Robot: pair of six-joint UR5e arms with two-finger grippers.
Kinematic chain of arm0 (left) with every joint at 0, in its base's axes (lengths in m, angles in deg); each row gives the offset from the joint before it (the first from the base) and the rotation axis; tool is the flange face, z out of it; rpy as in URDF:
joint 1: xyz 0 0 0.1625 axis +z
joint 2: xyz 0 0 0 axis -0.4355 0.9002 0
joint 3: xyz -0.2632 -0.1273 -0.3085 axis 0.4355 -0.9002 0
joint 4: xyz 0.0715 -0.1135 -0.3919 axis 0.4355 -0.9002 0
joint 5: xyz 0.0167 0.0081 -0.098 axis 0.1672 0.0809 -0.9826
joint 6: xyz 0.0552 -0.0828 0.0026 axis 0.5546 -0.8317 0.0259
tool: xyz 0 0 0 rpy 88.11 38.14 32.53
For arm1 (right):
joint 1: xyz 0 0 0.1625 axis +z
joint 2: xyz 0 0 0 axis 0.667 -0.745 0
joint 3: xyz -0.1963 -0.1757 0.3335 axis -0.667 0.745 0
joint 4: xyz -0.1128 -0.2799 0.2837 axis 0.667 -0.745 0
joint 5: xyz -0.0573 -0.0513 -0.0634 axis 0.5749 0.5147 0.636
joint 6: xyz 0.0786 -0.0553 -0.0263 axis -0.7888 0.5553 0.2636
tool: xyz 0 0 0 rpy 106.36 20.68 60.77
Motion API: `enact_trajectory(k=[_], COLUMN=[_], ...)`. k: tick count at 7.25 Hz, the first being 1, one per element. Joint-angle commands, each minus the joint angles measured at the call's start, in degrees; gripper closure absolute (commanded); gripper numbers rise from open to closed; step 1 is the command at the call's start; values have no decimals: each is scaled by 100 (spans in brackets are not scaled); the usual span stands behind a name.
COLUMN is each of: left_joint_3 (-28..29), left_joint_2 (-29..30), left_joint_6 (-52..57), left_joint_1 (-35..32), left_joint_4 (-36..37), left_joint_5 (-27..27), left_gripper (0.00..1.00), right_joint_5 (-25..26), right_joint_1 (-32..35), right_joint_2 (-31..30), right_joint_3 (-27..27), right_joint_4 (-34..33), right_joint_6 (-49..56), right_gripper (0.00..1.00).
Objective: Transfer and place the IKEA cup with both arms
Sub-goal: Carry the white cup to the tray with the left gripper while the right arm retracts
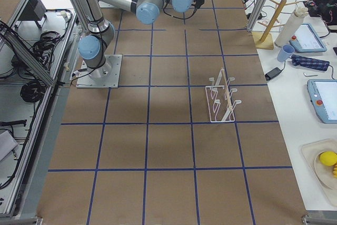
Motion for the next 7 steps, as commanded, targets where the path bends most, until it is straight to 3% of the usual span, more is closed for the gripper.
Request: enact_trajectory(k=[1,3,5,7], left_joint_3=[-6,-58,-277,-663], left_joint_2=[4,-40,-66,3], left_joint_6=[627,2134,3700,4636], left_joint_1=[385,972,1946,3105], left_joint_4=[-163,-620,-788,-396], left_joint_5=[2118,3843,4857,5213], left_gripper=[100,100,100,100], right_joint_5=[1480,2454,3764,5310], right_joint_1=[12,222,756,1354], right_joint_2=[-453,-692,-684,-692], right_joint_3=[224,260,330,348], right_joint_4=[14,-12,-178,-284], right_joint_6=[-473,-740,-732,-671], right_gripper=[0,0,0,0])
